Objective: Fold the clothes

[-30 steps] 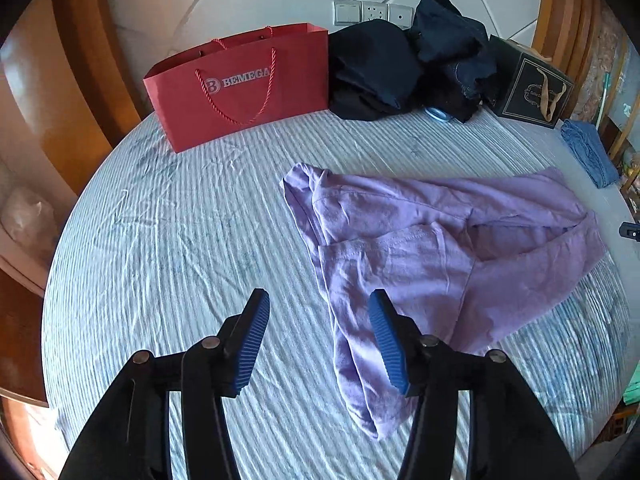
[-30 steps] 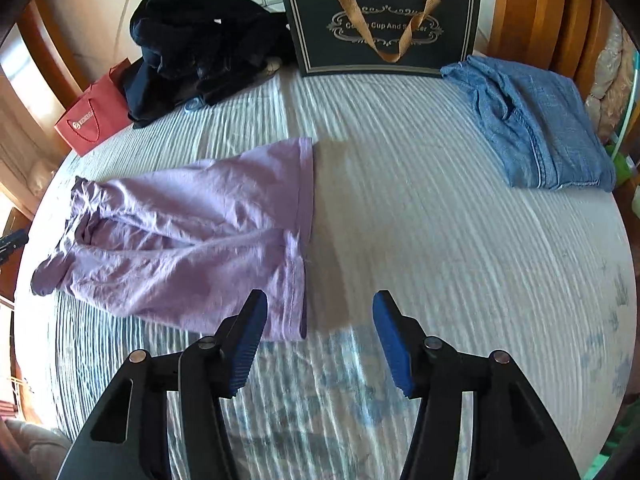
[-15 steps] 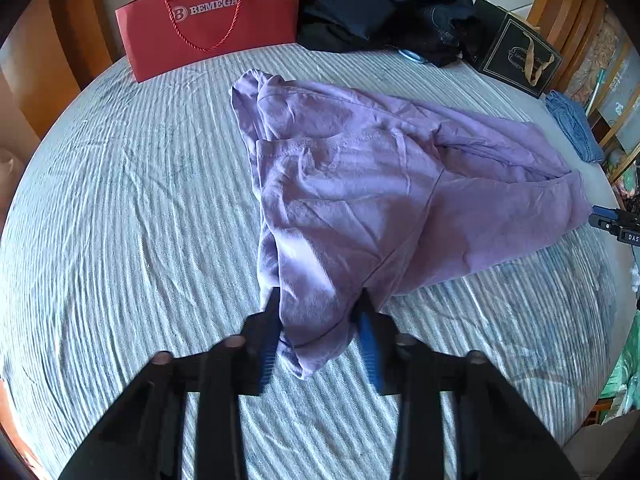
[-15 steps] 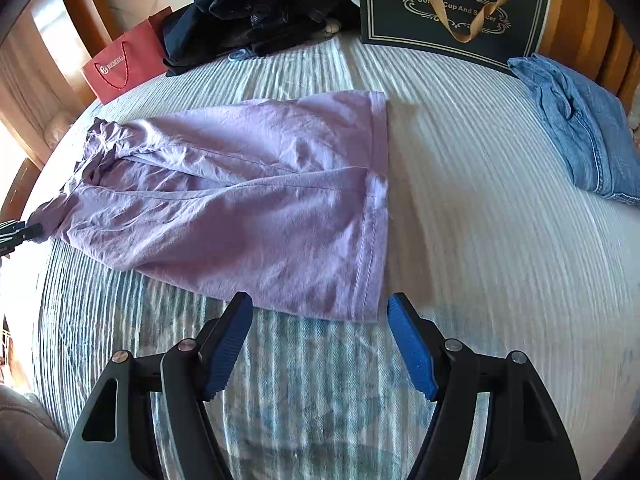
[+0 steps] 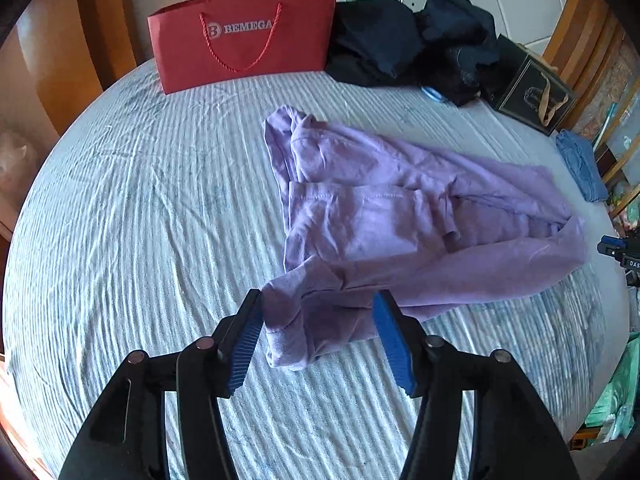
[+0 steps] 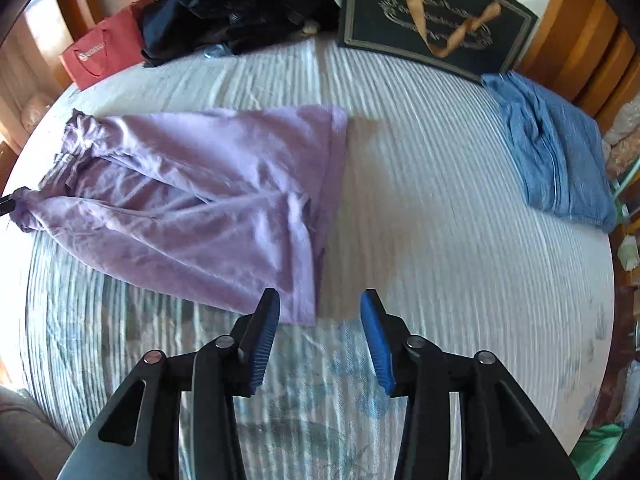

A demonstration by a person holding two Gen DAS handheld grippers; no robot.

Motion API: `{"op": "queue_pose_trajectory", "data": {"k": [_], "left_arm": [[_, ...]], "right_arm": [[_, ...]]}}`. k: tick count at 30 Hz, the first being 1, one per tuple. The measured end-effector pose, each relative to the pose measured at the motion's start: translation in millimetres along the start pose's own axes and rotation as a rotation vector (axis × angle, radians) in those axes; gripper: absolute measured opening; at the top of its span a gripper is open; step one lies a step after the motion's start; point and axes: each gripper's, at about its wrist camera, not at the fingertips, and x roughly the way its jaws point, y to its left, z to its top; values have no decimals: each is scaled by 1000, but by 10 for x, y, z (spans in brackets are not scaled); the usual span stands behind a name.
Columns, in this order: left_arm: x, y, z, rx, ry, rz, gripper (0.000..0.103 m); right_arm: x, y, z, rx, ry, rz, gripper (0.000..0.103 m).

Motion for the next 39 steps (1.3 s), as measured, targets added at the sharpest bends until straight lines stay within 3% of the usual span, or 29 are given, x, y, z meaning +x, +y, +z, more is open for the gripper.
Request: {"op": "queue_pose_trajectory", "data": {"k": [9,12,15,18,23,29,32,34,36,37,38,39], "left_arm": [[70,363,-279,-204,73,82,58],[50,372,-326,-260,61,67,58],[30,358,-324,-287,43,49,58],[61,401,-321,-332,48,26,58],[197,472,-316,-340,97,-4,58],[337,483,-227,-281,101,33,58],[404,436,-197,-250,99,6,58],[462,390,-193,-232,107,-15,57],[518,340,-192,-218,115,-38,35],[544,312,-193,-212,120,-52,13],[542,261,-182,-190,116,-44,6],[536,206,-170,-165,111,-34,6]], "right_arm": [[220,1254,941,-221,-28,219,44],[411,1736,1175,-297,-3,262,54],[579,2210,1399,-386,29,269,54],[708,2608,1654,-458,60,272,32],[865,3172,2058,-567,85,281,32],[1125,3724,2382,-660,110,300,33],[1269,3924,2454,-694,116,322,41],[1351,4049,2484,-715,113,339,52],[1452,4168,2501,-740,116,339,54],[1525,4217,2499,-753,127,325,54],[1600,4265,2496,-765,138,310,50],[1672,4296,2482,-777,157,293,20]]}}
